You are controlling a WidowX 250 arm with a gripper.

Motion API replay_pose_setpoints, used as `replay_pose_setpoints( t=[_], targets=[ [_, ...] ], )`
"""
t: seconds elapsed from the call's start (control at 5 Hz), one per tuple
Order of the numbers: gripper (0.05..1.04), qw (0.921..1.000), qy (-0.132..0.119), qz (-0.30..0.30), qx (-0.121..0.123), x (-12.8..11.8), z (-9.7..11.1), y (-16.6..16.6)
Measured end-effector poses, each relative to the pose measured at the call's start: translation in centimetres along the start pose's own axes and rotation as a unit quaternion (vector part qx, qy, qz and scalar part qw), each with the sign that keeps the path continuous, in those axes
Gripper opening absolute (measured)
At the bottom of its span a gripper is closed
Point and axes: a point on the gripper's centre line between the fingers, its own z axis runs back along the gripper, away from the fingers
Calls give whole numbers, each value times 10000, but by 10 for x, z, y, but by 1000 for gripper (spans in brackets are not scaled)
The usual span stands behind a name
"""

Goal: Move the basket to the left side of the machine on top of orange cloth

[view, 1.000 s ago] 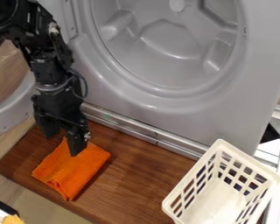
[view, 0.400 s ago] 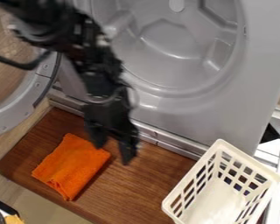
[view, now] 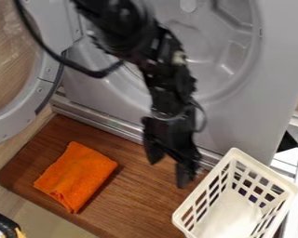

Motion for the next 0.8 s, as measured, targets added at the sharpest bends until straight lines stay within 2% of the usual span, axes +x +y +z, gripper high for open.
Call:
replay_pose_setpoints(
  t=[0.2,0.4,0.6,0.8],
  targets=[
    [1001,9993,62,-358,-63,14,-12,-24],
    [1001,9987,131,-413,-275,17,-25,-33],
    [944,9990,21,-325,-322,21,-29,-33],
    [657,9991,189,-275,-271,17,-40,-30]
  ],
)
